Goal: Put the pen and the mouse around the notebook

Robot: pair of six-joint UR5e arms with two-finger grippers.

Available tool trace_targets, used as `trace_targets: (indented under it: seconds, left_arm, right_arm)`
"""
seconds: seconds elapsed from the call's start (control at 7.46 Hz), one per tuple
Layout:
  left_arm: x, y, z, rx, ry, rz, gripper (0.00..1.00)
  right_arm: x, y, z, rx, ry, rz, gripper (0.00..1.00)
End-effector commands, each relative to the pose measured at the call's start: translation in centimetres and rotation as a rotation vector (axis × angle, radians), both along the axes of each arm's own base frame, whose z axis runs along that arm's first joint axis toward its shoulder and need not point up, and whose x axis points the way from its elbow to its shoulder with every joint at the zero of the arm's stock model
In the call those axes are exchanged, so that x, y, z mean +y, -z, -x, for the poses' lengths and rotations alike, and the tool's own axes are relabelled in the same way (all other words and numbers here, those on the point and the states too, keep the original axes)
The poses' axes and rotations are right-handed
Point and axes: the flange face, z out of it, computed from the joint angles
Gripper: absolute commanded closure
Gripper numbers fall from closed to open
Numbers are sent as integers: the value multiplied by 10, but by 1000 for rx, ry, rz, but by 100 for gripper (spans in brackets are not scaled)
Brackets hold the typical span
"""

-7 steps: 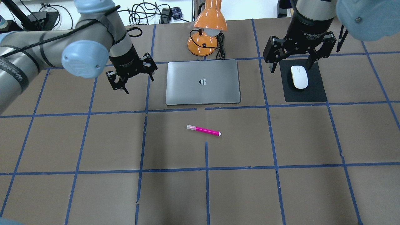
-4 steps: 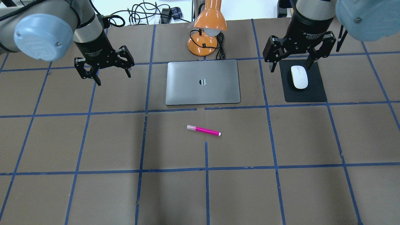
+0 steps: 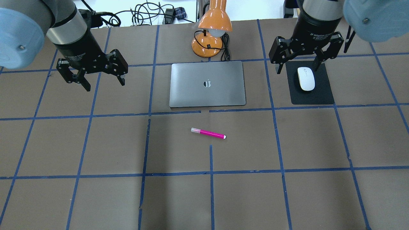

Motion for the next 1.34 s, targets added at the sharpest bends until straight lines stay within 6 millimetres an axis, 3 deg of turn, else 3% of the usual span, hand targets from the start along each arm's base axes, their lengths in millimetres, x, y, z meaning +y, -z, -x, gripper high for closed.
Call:
trace_targets:
  seconds: [0.0,1.21]
  left_arm:
    - [7,2,-7,10,135,-5,0]
    - [11,15,-8,5,64,4,0]
  right_arm:
    - [-1,-2,1,4,6,12,0]
    - [4,9,1,5,13,-15,0]
